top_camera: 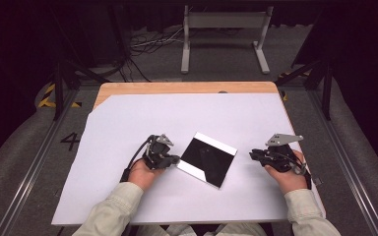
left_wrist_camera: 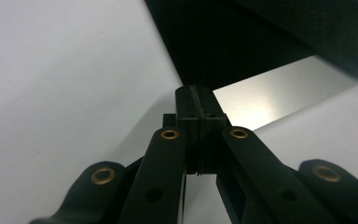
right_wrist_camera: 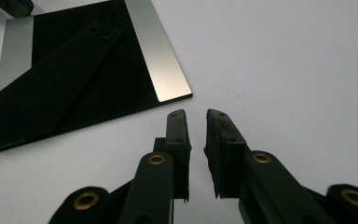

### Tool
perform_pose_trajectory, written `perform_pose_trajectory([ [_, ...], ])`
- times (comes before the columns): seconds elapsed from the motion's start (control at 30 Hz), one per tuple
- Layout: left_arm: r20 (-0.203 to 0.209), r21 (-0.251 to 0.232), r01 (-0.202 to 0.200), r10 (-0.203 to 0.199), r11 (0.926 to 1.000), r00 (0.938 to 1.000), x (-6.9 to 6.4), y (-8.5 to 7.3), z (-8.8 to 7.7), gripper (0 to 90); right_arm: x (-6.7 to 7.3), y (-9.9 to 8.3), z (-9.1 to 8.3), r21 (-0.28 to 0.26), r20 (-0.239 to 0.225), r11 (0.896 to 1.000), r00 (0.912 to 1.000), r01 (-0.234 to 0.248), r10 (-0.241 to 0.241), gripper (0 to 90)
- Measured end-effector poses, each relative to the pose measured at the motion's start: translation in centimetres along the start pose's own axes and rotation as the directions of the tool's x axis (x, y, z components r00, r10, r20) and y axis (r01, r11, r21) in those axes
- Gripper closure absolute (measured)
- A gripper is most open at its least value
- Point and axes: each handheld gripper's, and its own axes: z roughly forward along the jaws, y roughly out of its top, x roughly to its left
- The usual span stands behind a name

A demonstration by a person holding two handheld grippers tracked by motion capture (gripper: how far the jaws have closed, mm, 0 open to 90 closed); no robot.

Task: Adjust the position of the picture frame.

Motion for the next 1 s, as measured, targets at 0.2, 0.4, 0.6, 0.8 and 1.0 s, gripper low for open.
perform_pose_trajectory([
  [0.2,0.087,0.056,-0.068,0.063,0.9961,0.9942,-2.0,0.3,0.3,90.0,-0.3,0.2,-0.6,-0.017,0.001,1.000,1.0000,-0.009,0.009,78.3],
  [0.4,0.140,0.071,-0.116,0.105,0.9907,0.9845,-3.6,0.7,0.9,90.0,-0.5,0.2,-0.9,0.000,-0.021,1.000,0.9994,-0.027,0.027,78.1],
  [0.6,0.167,0.060,-0.127,0.116,0.9900,0.9791,-4.7,0.8,1.5,90.0,-0.6,0.1,-0.5,0.050,-0.019,0.997,0.9978,-0.063,0.064,81.4],
  [0.8,0.176,0.028,-0.130,0.123,0.9911,0.9766,-6.1,1.0,2.3,90.0,-0.7,0.0,-0.1,0.059,0.003,0.995,0.9964,-0.084,0.084,84.4],
  [1.0,0.170,0.009,-0.137,0.134,0.9905,0.9763,-6.2,1.1,2.2,90.0,-0.5,-0.3,1.5,0.094,0.061,0.993,0.9955,-0.077,0.072,89.6],
])
